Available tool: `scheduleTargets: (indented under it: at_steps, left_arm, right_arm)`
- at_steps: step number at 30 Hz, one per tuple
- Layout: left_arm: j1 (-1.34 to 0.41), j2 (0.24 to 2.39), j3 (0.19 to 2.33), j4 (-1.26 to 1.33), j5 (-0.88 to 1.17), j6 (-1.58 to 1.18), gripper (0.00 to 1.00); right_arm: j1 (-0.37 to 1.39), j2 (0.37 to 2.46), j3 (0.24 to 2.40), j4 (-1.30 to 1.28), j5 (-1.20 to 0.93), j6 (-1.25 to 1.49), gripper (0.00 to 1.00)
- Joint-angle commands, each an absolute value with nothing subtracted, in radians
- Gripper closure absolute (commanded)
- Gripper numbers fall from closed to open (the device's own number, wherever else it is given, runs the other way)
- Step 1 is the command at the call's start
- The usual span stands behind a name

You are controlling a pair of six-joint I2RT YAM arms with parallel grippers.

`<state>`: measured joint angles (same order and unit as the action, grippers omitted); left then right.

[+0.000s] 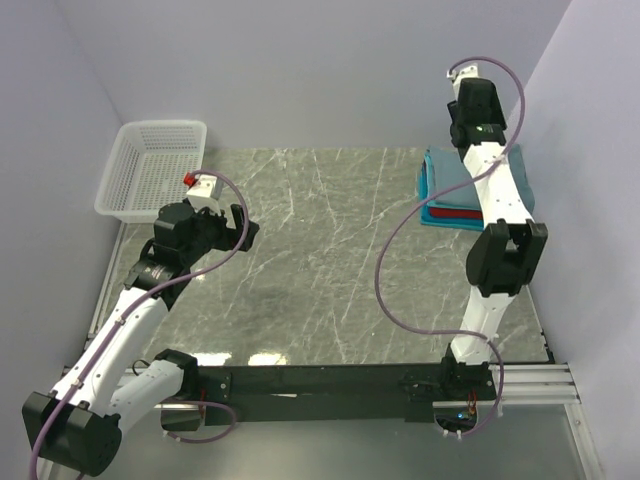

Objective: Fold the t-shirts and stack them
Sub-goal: Neatly place the folded tshirt to the corner

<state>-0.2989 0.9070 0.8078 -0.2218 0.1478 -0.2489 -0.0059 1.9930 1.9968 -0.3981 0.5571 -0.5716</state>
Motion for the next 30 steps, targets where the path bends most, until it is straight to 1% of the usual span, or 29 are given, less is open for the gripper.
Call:
scheduleTargets:
  at_steps: [1, 2, 5, 6, 8, 9, 10, 12, 13, 14, 15, 16, 17, 18, 19, 20, 22, 23, 25, 26, 30]
  left_arm:
    - [-0.299, 0.89, 0.805, -0.181, 0.127, -0.235, 0.08]
    - [-0.299, 0.888, 0.805, -0.181, 0.127, -0.235, 0.08]
    - [-0.299, 0.873, 0.801, -0.173, 0.136, -0.233, 0.08]
    - [-0.299, 0.868, 0.795, -0.164, 0.133, -0.233, 0.07]
    - [-0.299, 0.848, 0.79, -0.157, 0.134, -0.233, 0.07]
    - [-0.299, 0.842, 0.784, -0.147, 0.13, -0.235, 0.07]
    - [-0.299, 0.833, 0.781, -0.144, 0.129, -0.235, 0.06]
    - [-0.299, 0.83, 0.775, -0.14, 0.117, -0.238, 0.05]
    - [-0.299, 0.831, 0.775, -0.137, 0.115, -0.242, 0.05]
    - [-0.299, 0.834, 0.772, -0.135, 0.12, -0.244, 0.05]
    - [-0.299, 0.839, 0.775, -0.137, 0.123, -0.244, 0.05]
    - [-0.301, 0.851, 0.775, -0.138, 0.123, -0.244, 0.05]
    - [-0.301, 0.856, 0.776, -0.141, 0.126, -0.242, 0.05]
    - [-0.301, 0.861, 0.778, -0.143, 0.118, -0.242, 0.06]
    - [-0.301, 0.87, 0.778, -0.144, 0.114, -0.238, 0.06]
    - [-0.301, 0.874, 0.778, -0.149, 0.109, -0.235, 0.06]
    - [-0.302, 0.882, 0.778, -0.15, 0.097, -0.23, 0.06]
    - [-0.302, 0.884, 0.775, -0.149, 0.094, -0.23, 0.06]
    - [-0.304, 0.891, 0.769, -0.147, 0.084, -0.23, 0.06]
    - [-0.304, 0.896, 0.769, -0.149, 0.083, -0.227, 0.06]
    - [-0.307, 0.923, 0.77, -0.159, 0.064, -0.224, 0.06]
  right_arm:
    - [-0.024, 1.878, 1.947, -0.511, 0.393, -0.459, 0.34]
    - [-0.028, 1.858, 1.921, -0.528, 0.288, -0.451, 0.34]
    - [-0.032, 1.734, 1.778, -0.587, 0.059, -0.446, 0.34]
    - [-0.031, 1.653, 1.688, -0.577, -0.089, -0.442, 0.34]
    - [-0.031, 1.524, 1.591, -0.499, -0.187, -0.399, 0.34]
    - [-0.031, 1.49, 1.51, -0.467, -0.21, -0.379, 0.34]
    - [-0.031, 1.459, 1.476, -0.439, -0.206, -0.347, 0.34]
    - [-0.031, 1.416, 1.393, -0.338, -0.145, -0.321, 0.33]
    - [-0.032, 1.413, 1.369, -0.296, -0.014, -0.292, 0.31]
    - [-0.032, 1.437, 1.353, -0.228, 0.053, -0.288, 0.31]
    - [-0.032, 1.468, 1.362, -0.213, 0.196, -0.29, 0.33]
    - [-0.032, 1.508, 1.388, -0.216, 0.259, -0.299, 0.35]
    - [-0.031, 1.604, 1.423, -0.242, 0.323, -0.308, 0.42]
    - [-0.031, 1.652, 1.498, -0.253, 0.369, -0.336, 0.51]
    - [-0.031, 1.698, 1.531, -0.255, 0.452, -0.357, 0.63]
    - [-0.031, 1.777, 1.554, -0.229, 0.49, -0.383, 0.64]
    - [-0.031, 1.834, 1.581, -0.155, 0.56, -0.472, 0.7]
    - [-0.029, 1.888, 1.586, -0.065, 0.624, -0.504, 0.71]
    - [-0.034, 1.946, 1.64, -0.005, 0.672, -0.581, 0.72]
    - [-0.038, 2.007, 1.669, 0.03, 0.702, -0.598, 0.72]
    - [-0.066, 2.144, 1.833, 0.081, 0.73, -0.69, 0.73]
